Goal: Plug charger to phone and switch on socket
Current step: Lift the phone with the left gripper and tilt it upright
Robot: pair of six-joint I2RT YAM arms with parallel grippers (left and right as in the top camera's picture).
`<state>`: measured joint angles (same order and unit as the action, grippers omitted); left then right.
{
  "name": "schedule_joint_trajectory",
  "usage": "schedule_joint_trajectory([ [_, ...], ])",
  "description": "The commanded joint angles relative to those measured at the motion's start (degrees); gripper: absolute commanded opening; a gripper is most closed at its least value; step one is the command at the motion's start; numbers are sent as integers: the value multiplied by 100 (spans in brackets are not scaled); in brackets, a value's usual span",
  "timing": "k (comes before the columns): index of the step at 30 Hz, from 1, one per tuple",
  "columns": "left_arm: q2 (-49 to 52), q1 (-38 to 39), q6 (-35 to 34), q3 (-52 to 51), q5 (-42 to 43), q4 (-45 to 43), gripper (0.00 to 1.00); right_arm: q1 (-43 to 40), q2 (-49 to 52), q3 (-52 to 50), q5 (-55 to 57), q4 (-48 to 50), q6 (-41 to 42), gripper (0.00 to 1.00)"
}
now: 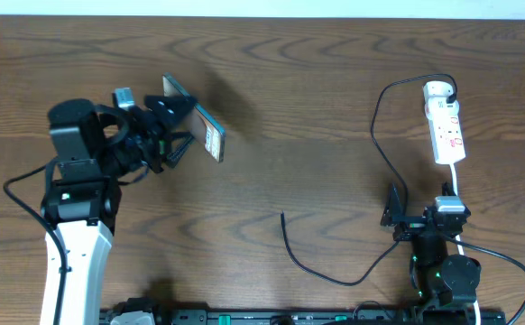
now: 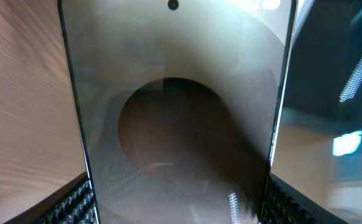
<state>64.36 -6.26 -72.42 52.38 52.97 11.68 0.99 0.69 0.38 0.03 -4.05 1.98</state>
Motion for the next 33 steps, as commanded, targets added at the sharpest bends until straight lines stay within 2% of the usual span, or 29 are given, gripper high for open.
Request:
schedule_joint_trajectory([
  [1, -42, -195, -2387, 197, 850, -428, 7, 39, -31, -7, 46, -24, 57, 99],
  [4, -39, -197, -3217, 197, 804, -455, 8, 39, -31, -7, 46, -24, 57, 99],
  [8, -39, -197, -3534, 197, 772, -474, 7, 39, -31, -7, 46, -24, 57, 99],
  [14, -39, -197, -4395, 197, 962, -476, 7, 39, -31, -7, 46, -24, 57, 99],
  [23, -39, -197, -4688, 197, 951, -479, 8, 39, -31, -7, 46, -24, 57, 99],
  [33, -39, -197, -4559, 197, 787, -476, 7, 39, -31, -7, 46, -24, 57, 99],
])
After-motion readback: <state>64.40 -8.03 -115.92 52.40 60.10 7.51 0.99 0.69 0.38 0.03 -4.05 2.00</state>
